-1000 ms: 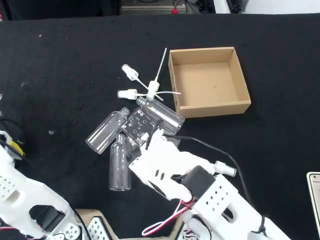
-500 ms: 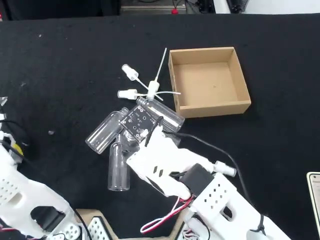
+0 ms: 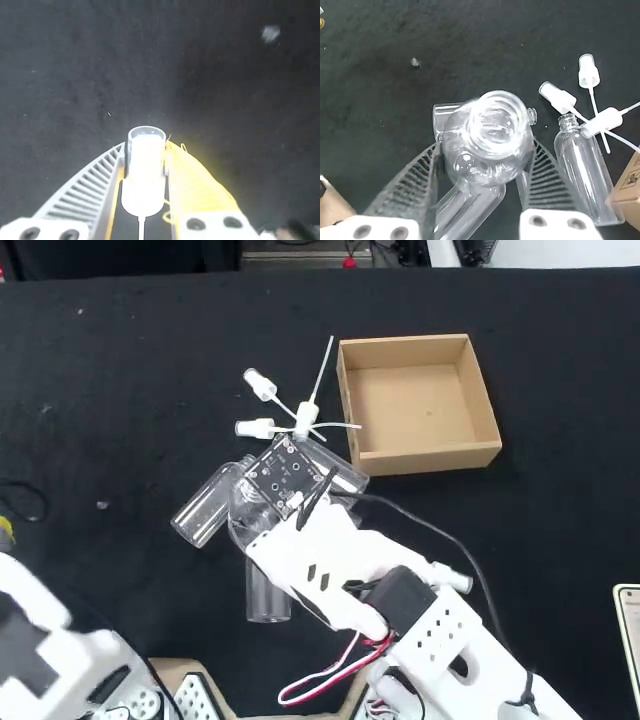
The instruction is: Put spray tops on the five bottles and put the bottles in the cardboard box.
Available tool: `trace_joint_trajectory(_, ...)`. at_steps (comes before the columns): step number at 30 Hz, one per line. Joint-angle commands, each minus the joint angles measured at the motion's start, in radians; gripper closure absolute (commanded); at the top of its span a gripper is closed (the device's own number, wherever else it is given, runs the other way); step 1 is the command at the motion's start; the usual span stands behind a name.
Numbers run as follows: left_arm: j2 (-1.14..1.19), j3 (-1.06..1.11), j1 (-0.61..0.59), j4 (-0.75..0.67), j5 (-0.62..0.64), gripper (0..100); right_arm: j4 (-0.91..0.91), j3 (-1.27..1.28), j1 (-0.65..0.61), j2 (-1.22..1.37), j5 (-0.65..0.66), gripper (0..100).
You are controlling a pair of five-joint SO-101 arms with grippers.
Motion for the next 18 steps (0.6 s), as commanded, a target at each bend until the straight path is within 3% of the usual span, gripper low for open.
trace_joint_trajectory(1, -0.235, 0.061, 0.108, -0.078, 0.213, 91, -0.074, -0.059, -0.002, 0.008, 0.002, 85.8)
trace_joint_trajectory(7, -0.551, 0.182, 0.243, -0.192, 0.528, 92, -0.161, -0.045, -0.118, 0.012, 0.002, 85.8)
trace_joint_trajectory(18, -0.789, 0.096, 0.584, -0.204, 0.862, 92, -0.192, 0.059, -0.121, 0.010, 0.002, 85.8)
